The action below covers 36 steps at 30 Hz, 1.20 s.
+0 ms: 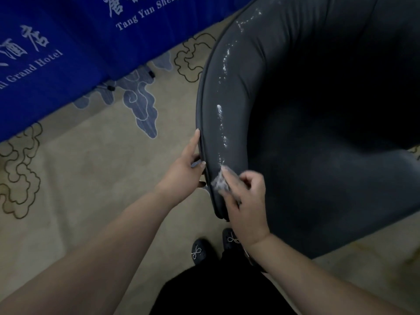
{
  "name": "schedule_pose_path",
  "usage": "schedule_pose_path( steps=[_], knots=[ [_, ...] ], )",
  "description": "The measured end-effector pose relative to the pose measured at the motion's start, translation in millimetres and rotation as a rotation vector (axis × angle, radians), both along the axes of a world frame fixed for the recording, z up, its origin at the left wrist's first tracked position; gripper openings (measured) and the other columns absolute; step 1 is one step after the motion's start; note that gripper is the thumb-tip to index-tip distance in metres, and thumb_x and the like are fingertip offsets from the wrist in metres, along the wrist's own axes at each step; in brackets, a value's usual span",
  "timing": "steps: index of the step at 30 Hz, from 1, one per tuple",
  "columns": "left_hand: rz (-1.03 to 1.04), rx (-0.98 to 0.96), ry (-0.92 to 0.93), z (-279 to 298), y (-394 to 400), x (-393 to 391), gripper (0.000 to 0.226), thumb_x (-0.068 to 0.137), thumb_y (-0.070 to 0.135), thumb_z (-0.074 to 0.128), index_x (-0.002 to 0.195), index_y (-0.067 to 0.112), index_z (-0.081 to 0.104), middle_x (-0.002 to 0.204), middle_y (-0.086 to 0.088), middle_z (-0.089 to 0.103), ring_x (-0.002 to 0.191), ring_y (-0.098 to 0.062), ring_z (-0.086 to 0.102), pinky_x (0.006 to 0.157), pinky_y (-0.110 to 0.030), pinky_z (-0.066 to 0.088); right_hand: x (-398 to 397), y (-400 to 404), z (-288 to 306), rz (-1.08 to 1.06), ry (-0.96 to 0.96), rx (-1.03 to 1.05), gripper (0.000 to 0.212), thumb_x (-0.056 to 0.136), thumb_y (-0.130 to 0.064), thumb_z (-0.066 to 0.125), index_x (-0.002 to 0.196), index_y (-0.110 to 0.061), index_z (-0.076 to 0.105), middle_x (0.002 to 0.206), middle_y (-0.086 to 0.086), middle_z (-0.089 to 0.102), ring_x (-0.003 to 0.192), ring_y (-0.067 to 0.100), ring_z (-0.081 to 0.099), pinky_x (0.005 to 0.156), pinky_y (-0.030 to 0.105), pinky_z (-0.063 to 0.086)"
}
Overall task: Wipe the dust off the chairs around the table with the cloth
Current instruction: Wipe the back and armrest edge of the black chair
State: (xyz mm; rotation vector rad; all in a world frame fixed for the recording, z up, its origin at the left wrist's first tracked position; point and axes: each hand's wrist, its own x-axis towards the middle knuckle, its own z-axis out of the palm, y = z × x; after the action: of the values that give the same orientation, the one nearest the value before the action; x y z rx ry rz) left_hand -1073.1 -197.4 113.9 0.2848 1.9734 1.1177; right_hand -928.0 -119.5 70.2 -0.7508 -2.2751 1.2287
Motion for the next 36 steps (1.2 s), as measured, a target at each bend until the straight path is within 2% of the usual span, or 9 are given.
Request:
schedule_pose_path(
  steps=[4,8,15,18,22,26,29,32,36],
  knots=[
    [0.03,0.022,-0.035,2.5,4.4,-7.2,0.07,0.1,0.006,0.042,0.147,0.05,0.016,0.125,0.001,0.061,0.109,-0.017,0.062,0.089,-0.046,0.055,-39.5,21.2,0.7,-0.013,-0.02,0.034,0.045,0.088,-0.015,0.065,0.131,-0.026,0.058,0.106,0.005,0.04,0.098,0.026,0.045,0.09,0.033,0.044],
    [0.005,0.009,-0.044,3.6,8.5,-20.4,0.07,0.1,0.009,0.043,0.147,0.053,0.015,0.134,0.002,0.056,0.112,-0.014,0.06,0.093,-0.047,0.053,-4.1,0.9,-4.5,-0.007,-0.003,0.055,0.044,0.091,-0.026,0.057,0.134,-0.034,0.053,0.107,-0.002,0.038,0.097,0.021,0.044,0.088,0.029,0.044],
    [-0.069,0.024,-0.031,4.4,22.7,-49.7,0.072,0.1,0.011,0.045,0.149,0.049,0.009,0.129,0.001,0.058,0.101,-0.01,0.063,0.085,-0.038,0.057,-56.2,22.0,1.6,-0.089,-0.034,0.013,0.054,0.086,-0.008,0.066,0.131,-0.035,0.053,0.107,0.003,0.04,0.099,0.027,0.046,0.089,0.039,0.047],
    [-0.078,0.029,-0.05,5.6,31.7,-64.4,0.072,0.1,0.011,0.046,0.149,0.047,0.007,0.134,0.002,0.054,0.103,-0.01,0.062,0.08,-0.034,0.058,-35.9,6.0,3.7,-0.097,-0.026,0.053,0.055,0.086,-0.01,0.066,0.132,-0.035,0.052,0.106,0.003,0.041,0.097,0.027,0.048,0.088,0.037,0.047],
    [-0.158,-0.011,-0.013,6.4,40.4,-84.0,0.078,0.098,0.015,0.051,0.148,0.05,0.003,0.135,0.002,0.053,0.103,-0.015,0.063,0.088,-0.044,0.055,-40.1,-5.1,5.8,-0.199,-0.043,0.076,0.055,0.083,-0.006,0.068,0.13,-0.032,0.054,0.105,0.004,0.042,0.095,0.026,0.048,0.087,0.034,0.047],
    [-0.227,-0.058,0.036,5.9,44.8,-98.8,0.079,0.097,0.021,0.054,0.147,0.054,0.002,0.137,0.001,0.051,0.11,-0.017,0.059,0.084,-0.043,0.057,-78.9,24.0,6.1,-0.244,-0.093,0.017,0.059,0.084,-0.003,0.068,0.13,-0.036,0.049,0.105,0.002,0.039,0.101,0.024,0.046,0.094,0.02,0.039],
    [-0.237,-0.058,0.044,6.9,50.3,-111.1,0.077,0.096,0.023,0.055,0.146,0.055,0.005,0.136,0.002,0.051,0.103,-0.013,0.06,0.075,-0.038,0.06,-65.3,11.7,4.4,-0.22,-0.089,0.072,0.061,0.085,-0.008,0.066,0.133,-0.04,0.049,0.107,-0.002,0.038,0.099,0.026,0.048,0.092,0.028,0.044],
    [-0.291,-0.038,0.023,7.7,53.4,-122.0,0.081,0.096,0.02,0.056,0.147,0.052,0.002,0.14,0.0,0.048,0.102,-0.017,0.061,0.077,-0.042,0.06,-55.9,-2.8,5.0,-0.23,-0.097,0.099,0.06,0.086,-0.017,0.062,0.134,-0.049,0.046,0.107,-0.007,0.035,0.098,0.024,0.048,0.091,0.027,0.043],
    [-0.343,-0.008,0.012,7.1,53.7,-125.7,0.085,0.095,0.014,0.056,0.147,0.053,0.001,0.141,0.001,0.047,0.095,-0.011,0.062,0.078,-0.045,0.059,-94.0,23.3,9.5,-0.305,-0.111,0.083,0.058,0.085,-0.005,0.067,0.131,-0.035,0.051,0.105,-0.001,0.038,0.099,0.025,0.048,0.092,0.028,0.044]
  ],
)
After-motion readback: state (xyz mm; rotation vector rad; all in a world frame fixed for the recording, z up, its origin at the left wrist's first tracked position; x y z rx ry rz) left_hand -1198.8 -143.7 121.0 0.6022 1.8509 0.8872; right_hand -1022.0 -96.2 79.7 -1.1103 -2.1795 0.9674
